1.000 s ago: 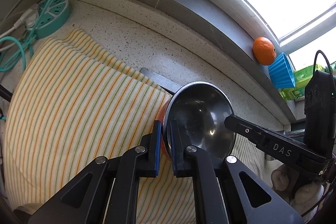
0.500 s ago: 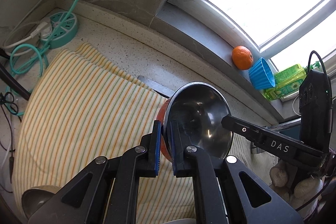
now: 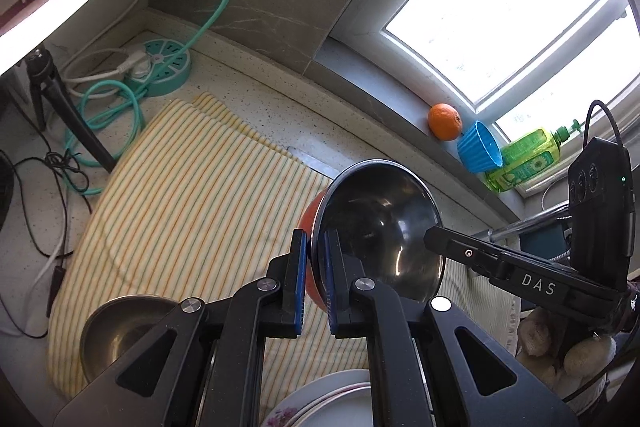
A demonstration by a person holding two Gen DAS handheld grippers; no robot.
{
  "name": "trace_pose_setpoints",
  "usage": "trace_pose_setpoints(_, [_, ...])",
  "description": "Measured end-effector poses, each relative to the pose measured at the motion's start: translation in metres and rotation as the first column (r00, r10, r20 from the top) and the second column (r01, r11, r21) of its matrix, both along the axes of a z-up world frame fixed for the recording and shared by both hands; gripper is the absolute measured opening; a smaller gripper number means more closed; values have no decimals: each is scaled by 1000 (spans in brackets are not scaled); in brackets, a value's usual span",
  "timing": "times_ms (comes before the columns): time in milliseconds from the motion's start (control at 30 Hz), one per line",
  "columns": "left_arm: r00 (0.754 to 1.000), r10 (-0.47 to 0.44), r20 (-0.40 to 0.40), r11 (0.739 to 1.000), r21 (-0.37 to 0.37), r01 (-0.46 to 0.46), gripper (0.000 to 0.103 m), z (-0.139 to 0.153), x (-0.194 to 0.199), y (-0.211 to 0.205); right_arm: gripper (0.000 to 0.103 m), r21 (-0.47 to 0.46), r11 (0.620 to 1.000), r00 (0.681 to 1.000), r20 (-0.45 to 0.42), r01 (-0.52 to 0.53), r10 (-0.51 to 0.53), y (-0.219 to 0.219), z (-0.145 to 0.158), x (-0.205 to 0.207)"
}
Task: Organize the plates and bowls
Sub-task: 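Lift the red-bottomed bowl with both tools and carry it over the large steel bowl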
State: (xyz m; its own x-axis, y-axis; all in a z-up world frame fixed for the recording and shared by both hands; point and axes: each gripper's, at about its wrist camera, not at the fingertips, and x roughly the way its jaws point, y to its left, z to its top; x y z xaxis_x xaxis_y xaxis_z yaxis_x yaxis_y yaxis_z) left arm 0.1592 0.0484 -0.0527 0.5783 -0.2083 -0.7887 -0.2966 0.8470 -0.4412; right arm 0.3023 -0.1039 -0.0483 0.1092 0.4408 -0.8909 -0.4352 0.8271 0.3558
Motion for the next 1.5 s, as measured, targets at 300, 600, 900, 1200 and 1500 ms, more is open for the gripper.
trace_pose_setpoints(300, [999,52,-3,999,6,-52,7,2,-55,24,6,2,996,996,-9,-90,90,31,-3,-49])
trace_pose_setpoints(600, [993,112,-18,994,12,-112,7,-2,-97,50,6,-9,984,984,-27,-175,175,67,-14,-85])
trace_pose_setpoints(900, [986,144,-81,989,22,-143,7,-24,-123,68,6,-73,963,966,-33,-259,257,98,-36,-115])
trace_pose_setpoints(1200, [977,160,-140,987,35,-157,7,-49,-136,76,5,-136,940,950,-34,-313,311,121,-56,-133])
trace_pose_setpoints(1500, [973,140,-185,989,72,-129,7,-65,-134,72,5,-185,920,938,-32,-346,346,129,-67,-141])
